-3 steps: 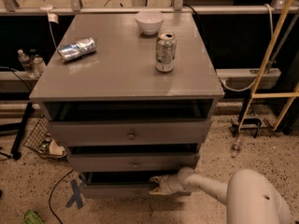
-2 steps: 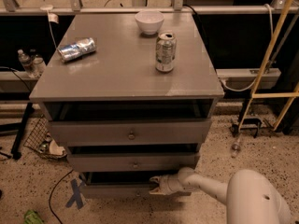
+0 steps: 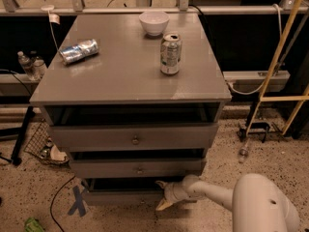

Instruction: Open bottom drawer

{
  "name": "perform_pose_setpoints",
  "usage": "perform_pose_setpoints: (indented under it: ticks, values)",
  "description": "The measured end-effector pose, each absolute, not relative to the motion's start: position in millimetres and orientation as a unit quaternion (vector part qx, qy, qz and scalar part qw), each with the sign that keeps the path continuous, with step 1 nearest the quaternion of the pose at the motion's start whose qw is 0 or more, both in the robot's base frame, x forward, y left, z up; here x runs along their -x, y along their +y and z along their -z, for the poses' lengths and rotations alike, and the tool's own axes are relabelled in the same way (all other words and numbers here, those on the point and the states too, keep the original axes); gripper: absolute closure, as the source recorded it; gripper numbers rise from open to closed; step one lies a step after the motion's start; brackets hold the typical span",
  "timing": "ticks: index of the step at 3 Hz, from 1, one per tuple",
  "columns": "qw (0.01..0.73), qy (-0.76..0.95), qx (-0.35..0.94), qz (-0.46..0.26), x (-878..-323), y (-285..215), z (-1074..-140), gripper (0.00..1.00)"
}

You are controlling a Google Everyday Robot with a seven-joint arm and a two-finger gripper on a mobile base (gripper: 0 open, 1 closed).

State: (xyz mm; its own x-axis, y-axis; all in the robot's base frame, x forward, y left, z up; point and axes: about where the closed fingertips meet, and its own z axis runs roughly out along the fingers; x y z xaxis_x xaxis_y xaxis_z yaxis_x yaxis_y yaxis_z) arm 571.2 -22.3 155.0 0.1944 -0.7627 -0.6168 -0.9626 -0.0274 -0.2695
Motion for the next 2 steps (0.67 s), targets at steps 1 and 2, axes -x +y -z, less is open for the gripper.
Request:
perform_pose_setpoints:
  ticks: [1, 2]
  values:
    - [0.323, 0.622, 0.696, -0.155, -569.6, -21.9, -149.8, 0.5]
    - [0.324, 0.625, 0.694, -0.148, -567.1, -23.0, -154.8, 0.74]
